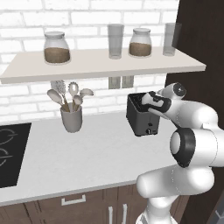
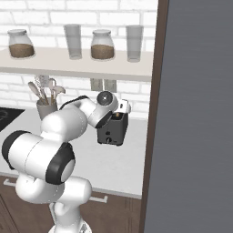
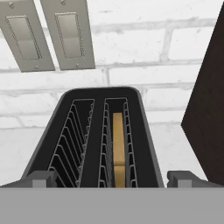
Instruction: Start the toaster. Once the lever pops up, take the bread to the plate on the dining counter.
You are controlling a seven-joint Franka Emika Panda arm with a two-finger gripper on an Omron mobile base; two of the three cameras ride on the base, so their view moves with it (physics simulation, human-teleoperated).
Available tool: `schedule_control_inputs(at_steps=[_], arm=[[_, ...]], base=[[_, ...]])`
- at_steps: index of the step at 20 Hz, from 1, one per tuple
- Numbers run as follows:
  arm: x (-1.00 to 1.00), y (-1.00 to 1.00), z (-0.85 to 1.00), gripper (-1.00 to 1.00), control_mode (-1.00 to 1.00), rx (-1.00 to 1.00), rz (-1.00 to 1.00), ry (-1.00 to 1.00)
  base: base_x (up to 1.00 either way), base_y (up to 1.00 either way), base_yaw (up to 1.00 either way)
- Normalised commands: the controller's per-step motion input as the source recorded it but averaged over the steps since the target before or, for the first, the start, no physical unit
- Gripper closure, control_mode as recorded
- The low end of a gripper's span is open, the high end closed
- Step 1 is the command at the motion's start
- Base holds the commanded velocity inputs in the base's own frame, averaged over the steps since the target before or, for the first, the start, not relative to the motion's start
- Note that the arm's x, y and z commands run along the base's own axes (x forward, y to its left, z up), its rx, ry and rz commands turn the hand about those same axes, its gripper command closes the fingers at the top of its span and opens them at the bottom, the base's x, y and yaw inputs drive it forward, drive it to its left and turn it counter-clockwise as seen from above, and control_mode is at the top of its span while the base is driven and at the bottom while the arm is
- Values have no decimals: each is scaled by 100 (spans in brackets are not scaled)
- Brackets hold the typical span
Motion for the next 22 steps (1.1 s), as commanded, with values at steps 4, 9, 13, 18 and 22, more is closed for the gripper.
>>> schedule_control_inputs(at_steps=[4,9,13,18,22], arm=[[0,0,0,-100,-100,0,0,0],[0,0,0,-100,-100,0,0,0],[0,0,0,-100,-100,0,0,0],[0,0,0,-100,-100,0,0,0],[0,0,0,-100,-100,0,0,0]], base=[[0,0,0],[0,0,0],[0,0,0],[0,0,0],[0,0,0]])
